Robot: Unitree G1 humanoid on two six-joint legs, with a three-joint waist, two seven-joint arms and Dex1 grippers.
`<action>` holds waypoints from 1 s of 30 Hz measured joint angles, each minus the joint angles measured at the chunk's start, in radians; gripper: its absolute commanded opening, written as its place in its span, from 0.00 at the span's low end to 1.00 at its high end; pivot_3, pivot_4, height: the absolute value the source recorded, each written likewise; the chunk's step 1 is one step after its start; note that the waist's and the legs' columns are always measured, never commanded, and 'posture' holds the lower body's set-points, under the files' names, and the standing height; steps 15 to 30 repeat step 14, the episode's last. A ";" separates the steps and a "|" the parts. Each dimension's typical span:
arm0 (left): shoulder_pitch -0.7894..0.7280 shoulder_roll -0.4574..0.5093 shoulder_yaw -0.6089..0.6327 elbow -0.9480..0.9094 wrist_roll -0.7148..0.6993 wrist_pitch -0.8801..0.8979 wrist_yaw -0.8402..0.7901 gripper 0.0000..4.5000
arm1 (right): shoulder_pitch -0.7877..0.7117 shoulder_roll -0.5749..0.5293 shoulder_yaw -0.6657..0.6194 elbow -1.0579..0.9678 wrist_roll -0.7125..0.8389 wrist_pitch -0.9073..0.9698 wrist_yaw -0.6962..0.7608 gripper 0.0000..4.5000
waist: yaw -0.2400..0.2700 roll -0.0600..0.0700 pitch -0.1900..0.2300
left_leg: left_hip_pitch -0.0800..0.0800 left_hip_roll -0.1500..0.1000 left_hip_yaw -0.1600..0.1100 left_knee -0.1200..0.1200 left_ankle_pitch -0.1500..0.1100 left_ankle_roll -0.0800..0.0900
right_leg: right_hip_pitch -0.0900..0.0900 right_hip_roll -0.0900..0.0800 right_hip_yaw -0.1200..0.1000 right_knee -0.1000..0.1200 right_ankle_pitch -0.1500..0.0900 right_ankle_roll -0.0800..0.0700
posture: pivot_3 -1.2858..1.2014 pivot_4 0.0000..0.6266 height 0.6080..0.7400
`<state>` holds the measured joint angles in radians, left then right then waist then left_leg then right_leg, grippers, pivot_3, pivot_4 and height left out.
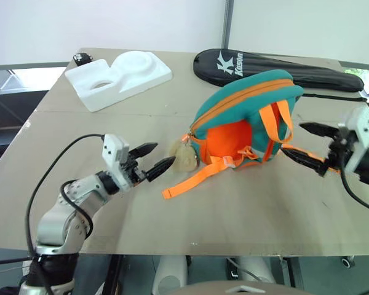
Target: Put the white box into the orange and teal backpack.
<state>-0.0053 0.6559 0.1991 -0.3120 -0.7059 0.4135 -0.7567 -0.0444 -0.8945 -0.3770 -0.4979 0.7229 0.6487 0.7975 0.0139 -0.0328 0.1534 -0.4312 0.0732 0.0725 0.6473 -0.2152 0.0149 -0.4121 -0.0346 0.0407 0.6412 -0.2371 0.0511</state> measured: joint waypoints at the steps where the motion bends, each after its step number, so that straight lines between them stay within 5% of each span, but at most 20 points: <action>1: 0.015 0.017 0.007 -0.015 0.003 0.000 -0.007 1.00 | 0.048 -0.004 -0.034 -0.014 -0.004 -0.015 0.023 0.99 | 0.001 0.000 0.000 | -0.001 0.000 0.000 0.000 0.000 0.000 | 0.000 0.000 0.000 0.000 0.000 0.000 | 0.52 0.24 1.00; 11: 0.295 0.107 0.220 -0.062 0.016 -0.001 -0.105 1.00 | 0.423 0.042 -0.233 0.053 -0.161 -0.223 0.181 0.99 | -0.003 -0.001 -0.001 | 0.001 0.000 0.002 0.000 0.000 0.000 | 0.000 -0.001 0.001 -0.001 0.000 0.000 | 0.52 0.24 1.00; 30: 0.296 0.112 0.237 -0.062 0.016 -0.002 -0.124 1.00 | 0.428 0.044 -0.235 0.064 -0.168 -0.253 0.197 0.99 | -0.003 0.000 -0.002 | 0.003 0.000 0.001 0.000 0.000 0.000 | 0.000 -0.001 0.001 -0.001 0.000 0.000 | 0.52 0.24 1.00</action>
